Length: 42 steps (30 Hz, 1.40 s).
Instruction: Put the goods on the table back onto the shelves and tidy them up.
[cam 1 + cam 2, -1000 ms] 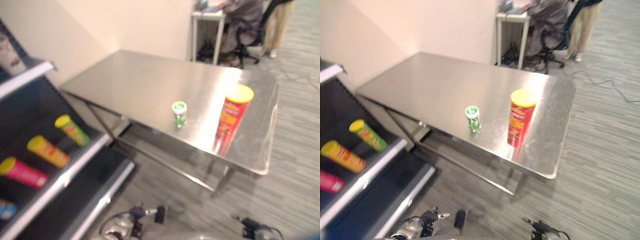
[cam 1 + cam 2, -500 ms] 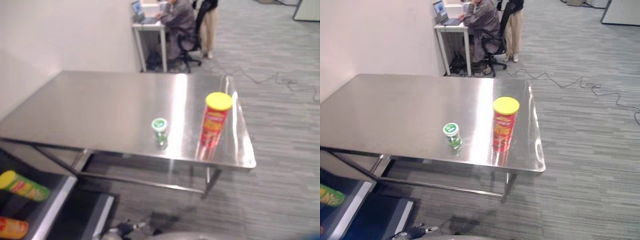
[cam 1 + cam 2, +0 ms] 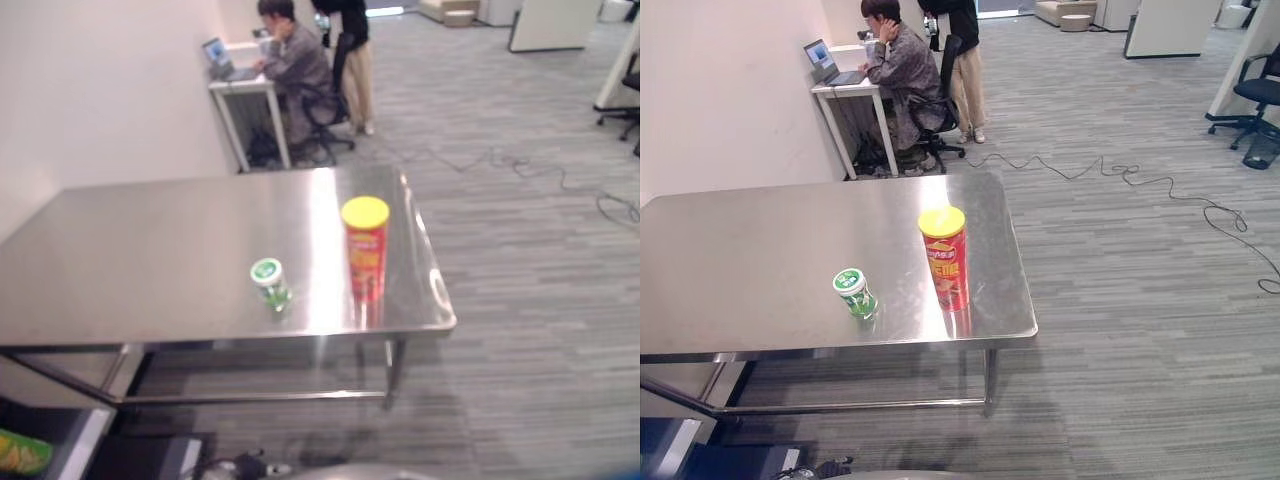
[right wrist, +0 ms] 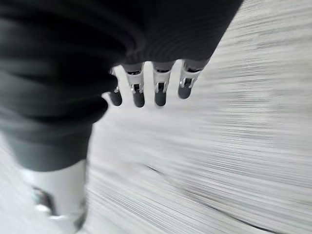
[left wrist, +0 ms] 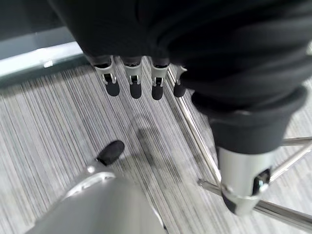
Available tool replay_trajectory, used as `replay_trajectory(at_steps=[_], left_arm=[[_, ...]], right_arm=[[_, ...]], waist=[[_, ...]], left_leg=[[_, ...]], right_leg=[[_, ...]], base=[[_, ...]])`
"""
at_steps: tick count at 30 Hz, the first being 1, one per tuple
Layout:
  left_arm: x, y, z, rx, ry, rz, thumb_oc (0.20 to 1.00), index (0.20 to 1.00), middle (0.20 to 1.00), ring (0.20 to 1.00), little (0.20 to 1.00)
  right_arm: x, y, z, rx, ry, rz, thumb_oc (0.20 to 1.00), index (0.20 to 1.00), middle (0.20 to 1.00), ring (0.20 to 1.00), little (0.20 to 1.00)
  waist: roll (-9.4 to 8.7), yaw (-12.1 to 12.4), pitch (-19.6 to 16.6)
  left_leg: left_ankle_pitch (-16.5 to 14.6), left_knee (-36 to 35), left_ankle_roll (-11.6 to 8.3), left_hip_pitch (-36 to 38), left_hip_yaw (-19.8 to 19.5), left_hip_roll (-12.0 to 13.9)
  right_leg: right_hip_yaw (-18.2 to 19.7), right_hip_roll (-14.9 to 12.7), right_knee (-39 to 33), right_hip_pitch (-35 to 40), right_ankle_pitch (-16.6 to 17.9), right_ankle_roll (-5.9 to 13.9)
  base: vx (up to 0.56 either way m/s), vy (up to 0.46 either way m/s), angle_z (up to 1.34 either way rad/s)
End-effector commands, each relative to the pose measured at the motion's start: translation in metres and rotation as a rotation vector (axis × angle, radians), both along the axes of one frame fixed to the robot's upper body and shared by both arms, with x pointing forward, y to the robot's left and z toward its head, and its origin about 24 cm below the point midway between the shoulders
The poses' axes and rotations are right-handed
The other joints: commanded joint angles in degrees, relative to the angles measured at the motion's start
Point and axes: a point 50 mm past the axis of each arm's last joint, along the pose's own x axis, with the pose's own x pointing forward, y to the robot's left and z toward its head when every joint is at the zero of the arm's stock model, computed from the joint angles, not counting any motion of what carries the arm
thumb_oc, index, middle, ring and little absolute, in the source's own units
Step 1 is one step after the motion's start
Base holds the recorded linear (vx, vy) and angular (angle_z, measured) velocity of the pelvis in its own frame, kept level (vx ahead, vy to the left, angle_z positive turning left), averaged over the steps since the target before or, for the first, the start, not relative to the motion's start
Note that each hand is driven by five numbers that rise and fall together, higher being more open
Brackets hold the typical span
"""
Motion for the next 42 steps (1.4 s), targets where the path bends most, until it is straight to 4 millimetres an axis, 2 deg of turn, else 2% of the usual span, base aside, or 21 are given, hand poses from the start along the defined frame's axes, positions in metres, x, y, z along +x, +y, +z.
replay_trajectory(at_steps=[1,2,3,4,5,7,8,9,10,11,13,16,18,21,23,27,29,34,35,38,42], left_arm=[[0.022,0.003,0.005,0.021,-0.055,-0.033,1.000,1.000,1.000,1.000,1.000],[0.022,0.000,0.005,0.017,-0.059,-0.040,1.000,1.000,1.000,1.000,1.000],[0.022,0.000,0.005,0.018,-0.059,-0.041,1.000,1.000,1.000,1.000,1.000],[0.021,-0.004,0.003,0.009,-0.063,-0.018,1.000,1.000,1.000,1.000,1.000],[0.020,-0.005,0.003,0.004,-0.069,0.000,1.000,1.000,1.000,1.000,1.000],[0.016,-0.009,0.001,-0.010,-0.068,0.038,1.000,1.000,1.000,1.000,1.000],[0.016,-0.009,0.001,-0.011,-0.069,0.039,1.000,1.000,1.000,1.000,1.000],[0.009,-0.005,0.001,-0.004,-0.068,0.067,1.000,1.000,1.000,1.000,1.000],[0.009,-0.006,0.001,-0.005,-0.069,0.069,1.000,1.000,1.000,1.000,1.000],[0.010,-0.005,0.001,-0.002,-0.073,0.059,1.000,1.000,1.000,1.000,1.000],[0.009,-0.004,0.001,-0.003,-0.073,0.037,1.000,1.000,1.000,1.000,1.000],[0.011,-0.006,0.002,-0.003,-0.076,0.003,1.000,1.000,1.000,1.000,1.000],[0.014,-0.006,0.002,0.001,-0.087,-0.019,1.000,1.000,1.000,1.000,1.000],[0.018,-0.005,0.004,0.009,-0.110,-0.065,1.000,1.000,1.000,1.000,1.000],[0.019,-0.004,0.005,0.013,-0.116,-0.074,1.000,1.000,1.000,1.000,1.000],[0.020,0.001,0.007,0.011,-0.134,-0.086,1.000,1.000,1.000,1.000,1.000],[0.018,0.004,0.008,0.007,-0.133,-0.089,1.000,1.000,1.000,1.000,1.000],[0.019,0.004,0.009,0.001,-0.140,-0.119,1.000,1.000,1.000,1.000,1.000],[0.020,0.003,0.009,-0.003,-0.144,-0.133,1.000,1.000,1.000,1.000,1.000],[0.017,0.003,0.009,-0.015,-0.145,-0.135,1.000,1.000,1.000,1.000,1.000],[0.014,0.004,0.009,-0.020,-0.139,-0.120,1.000,1.000,1.000,1.000,1.000]], right_arm=[[0.037,-0.032,0.046,-0.323,0.009,0.130,1.000,1.000,1.000,1.000,1.000],[0.054,-0.037,0.063,-0.416,0.014,0.196,1.000,1.000,1.000,1.000,1.000],[0.054,-0.037,0.062,-0.415,0.016,0.195,1.000,1.000,1.000,1.000,1.000],[0.098,-0.038,0.106,-0.638,-0.051,0.344,1.000,1.000,1.000,1.000,1.000],[0.115,-0.034,0.124,-0.731,-0.094,0.399,1.000,1.000,1.000,1.000,1.000],[0.141,-0.020,0.154,-0.889,-0.146,0.513,1.000,1.000,1.000,1.000,1.000],[0.141,-0.018,0.154,-0.891,-0.144,0.515,1.000,1.000,1.000,1.000,1.000],[0.175,0.004,0.204,-1.135,-0.130,0.738,1.000,1.000,1.000,1.000,1.000],[0.176,0.005,0.204,-1.136,-0.128,0.741,1.000,1.000,1.000,1.000,1.000],[0.188,0.016,0.224,-1.226,-0.111,0.833,1.000,1.000,1.000,1.000,1.000],[0.202,0.032,0.252,-1.359,-0.110,0.930,1.000,1.000,1.000,1.000,1.000],[0.225,0.061,0.283,-1.518,-0.213,1.045,1.000,1.000,1.000,1.000,1.000],[0.237,0.086,0.303,-1.599,-0.379,1.132,1.000,1.000,1.000,1.000,1.000],[0.252,0.111,0.317,-1.616,-0.572,1.268,1.000,1.000,1.000,1.000,1.000],[0.256,0.115,0.319,-1.605,-0.594,1.305,1.000,1.000,1.000,1.000,1.000],[0.269,0.133,0.324,-1.547,-0.698,1.503,1.000,1.000,1.000,1.000,1.000],[0.278,0.140,0.322,-1.490,-0.700,1.622,1.000,1.000,1.000,1.000,1.000],[0.302,0.148,0.316,-1.385,-0.679,1.753,1.000,1.000,1.000,1.000,1.000],[0.312,0.150,0.313,-1.344,-0.667,1.796,1.000,1.000,1.000,1.000,1.000],[0.321,0.162,0.311,-1.309,-0.640,1.910,1.000,1.000,1.000,1.000,1.000],[0.324,0.166,0.310,-1.297,-0.641,1.945,1.000,1.000,1.000,1.000,1.000]], waist=[[-1.73,-0.9,0.4],[-1.53,-1.0,0.3],[-1.53,-1.0,0.2],[-1.12,-1.5,0.3],[-0.92,-1.6,0.2],[-0.91,-1.6,0.3],[-0.88,-1.6,0.4],[-1.12,-1.1,0.7],[-1.07,-1.2,0.7],[-1.21,-1.0,0.9],[-1.44,-0.6,0.8],[-1.79,0.5,0.6],[-2.08,1.9,0.5],[-2.58,4.1,0.4],[-2.68,4.5,0.4],[-2.94,6.2,0.3],[-3.06,7.0,0.4],[-3.18,8.4,0.3],[-3.26,9.0,0.3],[-3.41,10.0,0.3],[-3.51,10.6,0.2]], left_leg=[[-0.1,0.4,-2.04,-2.0,-3.5,2.3],[0.1,0.4,-2.01,-2.3,-3.5,2.4],[0.1,0.4,-2.02,-2.3,-3.5,2.4],[0.2,0.4,-1.84,-2.2,-3.2,2.4],[-0.2,0.4,-1.82,-2.1,-3.3,2.4],[-0.4,0.4,-1.56,-1.8,-3.1,2.5],[-0.5,0.4,-1.55,-1.8,-3.1,2.5],[-0.5,0.4,-1.38,-1.4,-2.9,2.5],[-0.5,0.4,-1.38,-1.4,-2.8,2.5],[-0.5,0.4,-1.38,-1.3,-2.7,2.6],[-0.5,0.4,-1.39,-1.2,-2.7,2.6],[-0.6,0.4,-1.42,-1.1,-3.0,2.6],[-0.5,0.4,-1.60,-1.3,-3.6,2.5],[-0.3,0.4,-1.84,-1.8,-4.9,2.3],[-0.2,0.4,-1.89,-1.9,-5.2,2.2],[0.0,0.4,-2.07,-2.3,-6.1,2.1],[0.1,0.4,-2.16,-2.5,-6.5,2.1],[0.4,0.4,-2.18,-2.6,-7.1,1.9],[0.5,0.4,-2.19,-2.7,-7.4,1.8],[0.6,0.4,-2.19,-2.8,-7.9,1.7],[0.7,0.4,-2.24,-2.9,-8.3,1.6]], right_leg=[[2.0,-1.7,-1.1,-0.6,3.4,1.04],[2.1,-1.6,-1.1,-0.8,3.7,0.98],[2.1,-1.6,-1.1,-0.9,3.7,0.97],[2.3,-1.6,-1.0,-0.9,3.8,0.86],[2.4,-1.6,-1.1,-0.8,3.6,0.85],[2.7,-1.6,-1.0,-0.8,3.5,0.72],[2.8,-1.6,-1.0,-0.8,3.5,0.73],[3.2,-1.5,-1.0,-0.8,3.6,0.53],[3.3,-1.4,-1.0,-0.8,3.5,0.54],[3.3,-1.4,-0.9,-0.8,3.6,0.51],[3.2,-1.3,-0.9,-0.6,3.5,0.52],[2.5,-1.3,-1.0,-0.2,3.3,0.57],[1.7,-1.2,-1.1,0.3,3.1,0.60],[0.0,-1.3,-1.1,1.0,2.6,0.67],[-0.4,-1.3,-1.1,1.2,2.5,0.65],[-1.8,-1.3,-1.2,1.7,2.2,0.68],[-2.3,-1.4,-1.2,1.9,2.0,0.67],[-3.1,-1.4,-1.2,2.2,2.0,0.56],[-3.5,-1.5,-1.2,2.3,2.0,0.58],[-4.1,-1.6,-1.2,2.7,1.9,0.59],[-4.7,-1.6,-1.2,2.9,1.8,0.57]], base=[[0.00,0.000,0.00],[0.00,0.000,0.00],[0.00,0.000,0.00],[0.00,0.000,0.00],[0.00,0.000,0.00],[0.02,0.002,-0.03],[0.00,0.000,0.00],[-0.01,-0.003,0.08],[-0.01,-0.006,0.05],[0.00,0.000,0.00],[0.00,0.000,0.00],[-0.01,-0.011,0.04],[-0.01,-0.022,0.08],[-0.01,-0.016,0.24],[-0.01,-0.009,0.27],[-0.03,-0.011,0.23],[-0.01,-0.007,0.13],[-0.01,0.000,0.03],[-0.03,0.005,0.06],[-0.02,0.008,0.08],[0.00,0.007,0.10]])
